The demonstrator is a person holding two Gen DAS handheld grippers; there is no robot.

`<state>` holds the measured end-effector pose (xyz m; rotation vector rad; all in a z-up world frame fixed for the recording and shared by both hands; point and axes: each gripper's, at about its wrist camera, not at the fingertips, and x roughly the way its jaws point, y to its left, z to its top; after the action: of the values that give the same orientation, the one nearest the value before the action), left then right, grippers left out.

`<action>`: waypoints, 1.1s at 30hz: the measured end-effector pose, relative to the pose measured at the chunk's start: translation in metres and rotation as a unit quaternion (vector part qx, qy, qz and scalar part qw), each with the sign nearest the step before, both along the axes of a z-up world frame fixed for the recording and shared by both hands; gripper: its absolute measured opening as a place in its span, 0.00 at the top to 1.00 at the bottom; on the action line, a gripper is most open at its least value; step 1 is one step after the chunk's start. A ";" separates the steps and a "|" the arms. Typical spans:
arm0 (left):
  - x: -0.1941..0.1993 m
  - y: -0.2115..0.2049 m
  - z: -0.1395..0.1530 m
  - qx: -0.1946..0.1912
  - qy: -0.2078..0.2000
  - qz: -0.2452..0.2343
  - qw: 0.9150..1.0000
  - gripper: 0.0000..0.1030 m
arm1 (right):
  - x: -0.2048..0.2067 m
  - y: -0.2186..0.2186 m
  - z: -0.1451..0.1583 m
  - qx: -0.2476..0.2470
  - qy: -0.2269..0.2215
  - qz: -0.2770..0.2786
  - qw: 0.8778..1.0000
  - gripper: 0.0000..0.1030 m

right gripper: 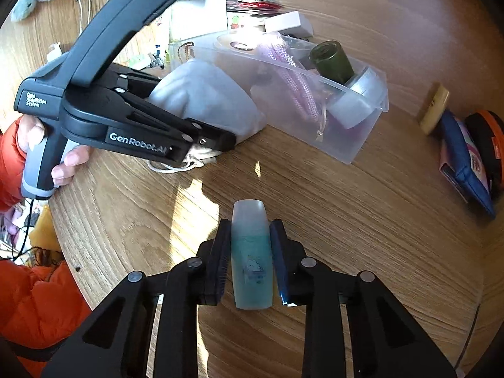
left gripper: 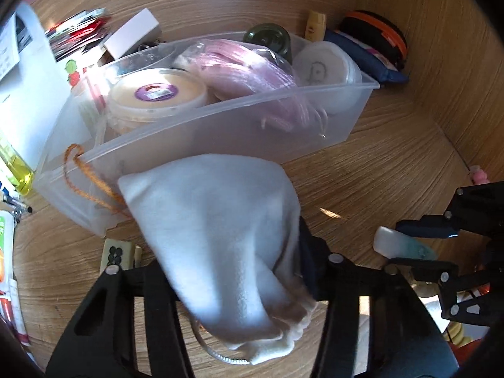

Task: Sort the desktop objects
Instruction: 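Grasp the light-blue bottle with the right tool while the left grasps the white cloth bag, then carry the blue bottle and cloth bag into the clear box and release both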

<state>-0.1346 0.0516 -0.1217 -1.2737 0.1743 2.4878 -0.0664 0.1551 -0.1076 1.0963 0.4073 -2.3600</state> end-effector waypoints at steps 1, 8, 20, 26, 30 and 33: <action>0.002 -0.001 0.001 0.002 0.001 0.001 1.000 0.55 | 0.000 0.000 0.001 -0.001 0.002 -0.001 1.000 0.78; 0.023 -0.008 0.027 0.018 0.038 0.002 0.999 0.58 | -0.003 0.005 0.016 -0.025 0.018 -0.016 0.999 0.78; 0.030 -0.058 0.088 0.059 0.109 0.046 0.991 0.58 | -0.033 0.020 0.063 -0.067 0.065 -0.054 0.994 0.78; 0.022 -0.085 0.120 0.084 0.137 0.070 0.984 0.58 | -0.048 0.023 0.081 -0.086 0.076 -0.063 0.991 0.78; 0.016 -0.092 0.133 0.084 0.153 0.073 0.982 0.58 | -0.053 0.020 0.092 -0.089 0.089 -0.063 0.990 0.78; 0.008 -0.097 0.138 0.086 0.159 0.076 0.981 0.58 | -0.059 0.017 0.100 -0.092 0.098 -0.064 0.989 0.78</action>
<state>-0.1265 -0.0457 0.0161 -0.8435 -0.0638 2.7575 -0.1257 0.1720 -0.0081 0.8324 0.1856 -2.5704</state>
